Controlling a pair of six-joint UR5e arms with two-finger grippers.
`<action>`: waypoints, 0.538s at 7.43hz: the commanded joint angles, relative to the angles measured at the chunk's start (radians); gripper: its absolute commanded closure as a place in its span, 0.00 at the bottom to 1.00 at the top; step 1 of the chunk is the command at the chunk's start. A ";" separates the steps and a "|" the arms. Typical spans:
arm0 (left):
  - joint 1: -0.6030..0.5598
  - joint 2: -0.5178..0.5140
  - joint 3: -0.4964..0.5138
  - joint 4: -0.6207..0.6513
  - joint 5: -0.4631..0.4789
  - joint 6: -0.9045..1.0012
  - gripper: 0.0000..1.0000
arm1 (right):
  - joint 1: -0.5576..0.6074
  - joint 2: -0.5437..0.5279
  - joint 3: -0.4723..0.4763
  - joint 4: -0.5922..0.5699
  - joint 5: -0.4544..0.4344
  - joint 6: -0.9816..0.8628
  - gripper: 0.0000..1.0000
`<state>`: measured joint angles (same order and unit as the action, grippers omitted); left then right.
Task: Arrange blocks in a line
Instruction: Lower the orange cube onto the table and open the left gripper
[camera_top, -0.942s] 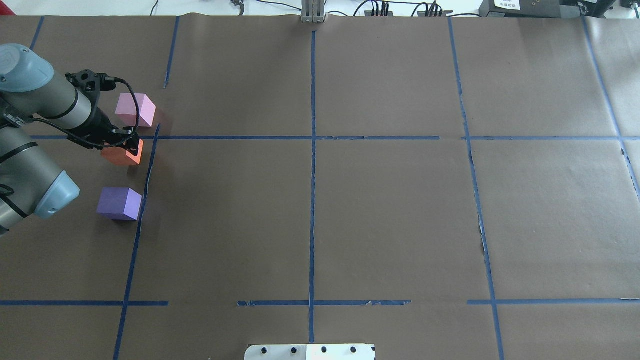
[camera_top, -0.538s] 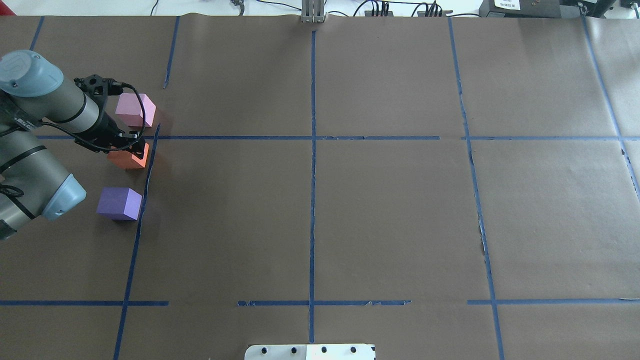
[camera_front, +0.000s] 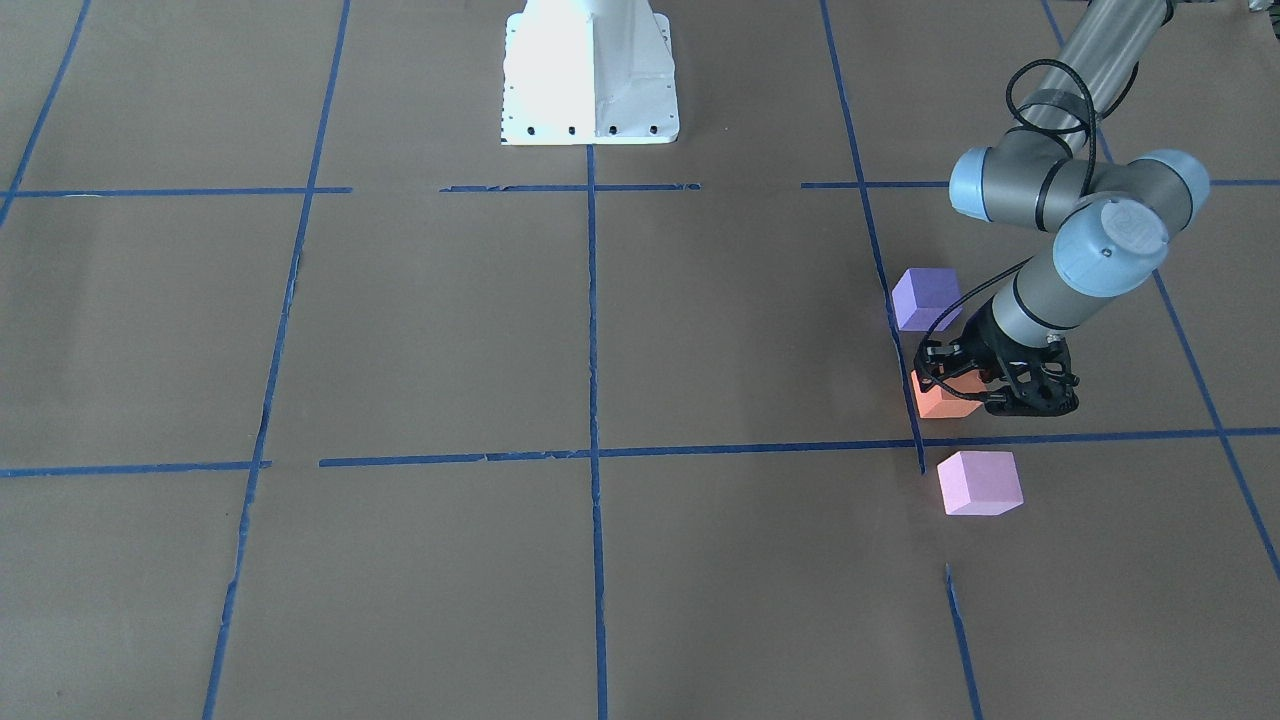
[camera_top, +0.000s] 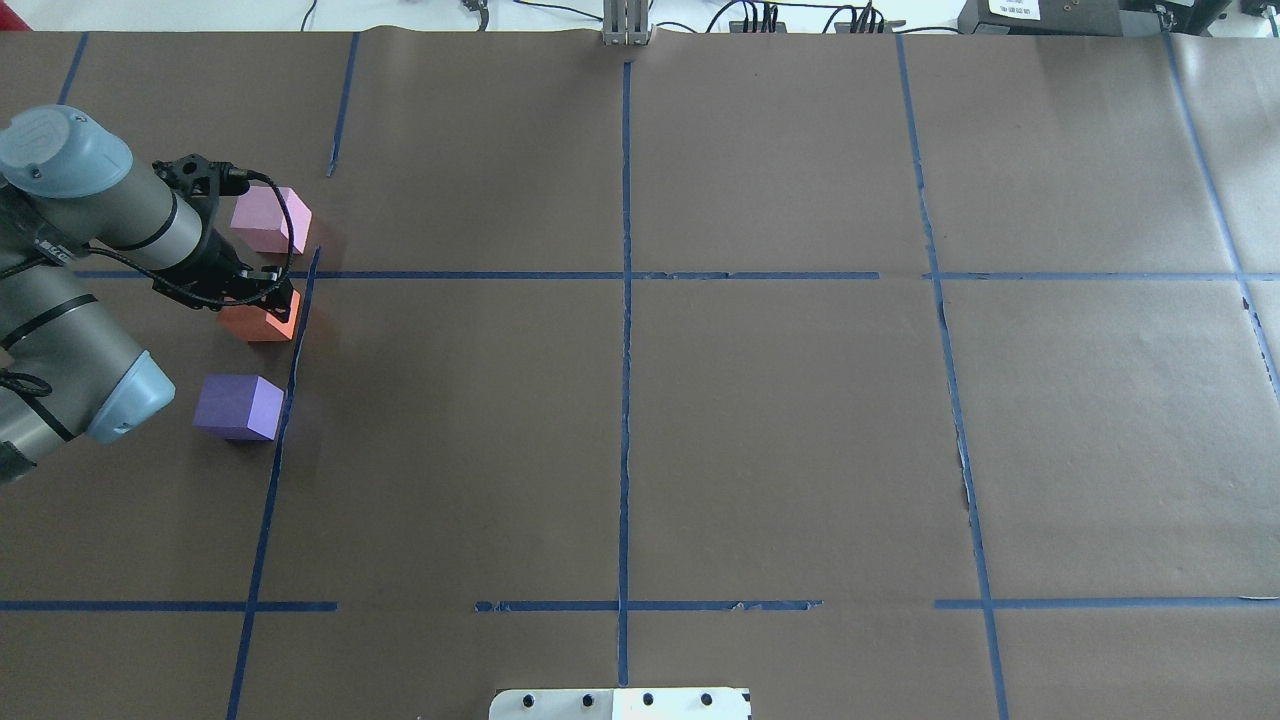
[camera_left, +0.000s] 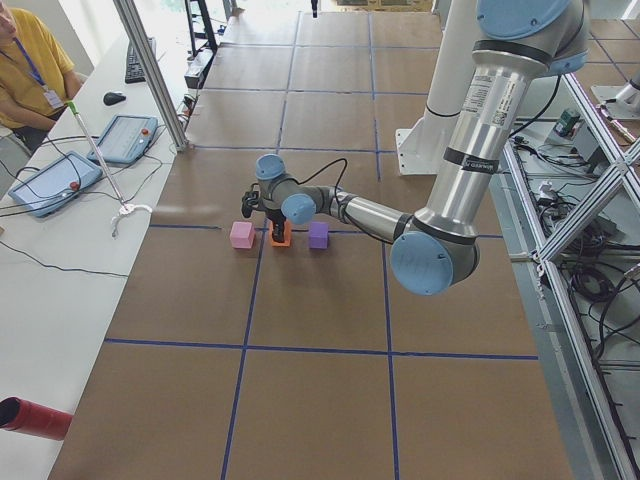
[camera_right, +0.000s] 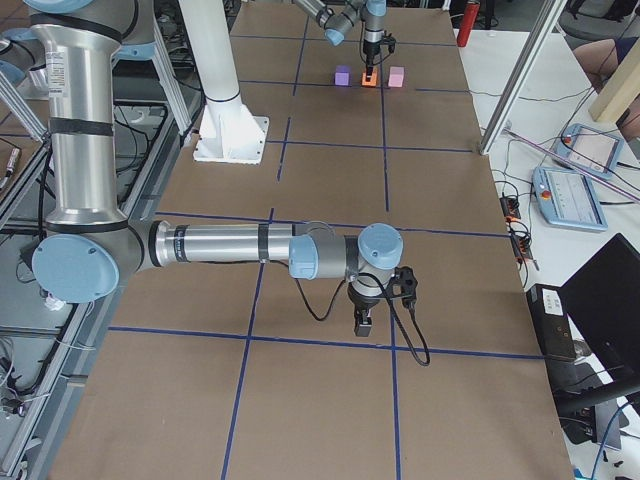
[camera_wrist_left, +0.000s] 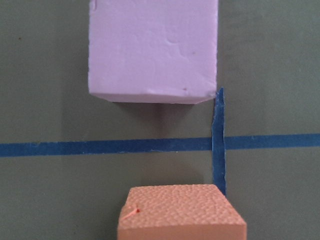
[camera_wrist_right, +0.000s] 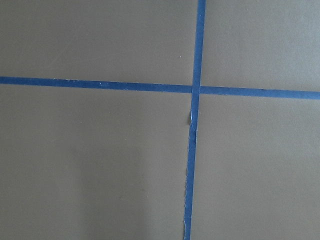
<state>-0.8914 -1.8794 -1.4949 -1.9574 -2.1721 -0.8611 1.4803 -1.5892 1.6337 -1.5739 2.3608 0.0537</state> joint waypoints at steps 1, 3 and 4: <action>0.000 0.002 -0.001 0.000 0.000 -0.030 0.65 | 0.000 0.000 0.000 0.000 0.000 0.000 0.00; 0.000 0.005 -0.001 0.000 0.000 -0.030 0.64 | 0.000 0.000 0.000 0.000 0.000 0.000 0.00; 0.000 0.009 -0.001 0.000 0.000 -0.030 0.64 | 0.000 0.000 0.000 -0.001 0.000 0.000 0.00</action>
<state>-0.8913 -1.8746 -1.4954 -1.9574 -2.1721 -0.8904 1.4803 -1.5892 1.6337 -1.5742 2.3608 0.0537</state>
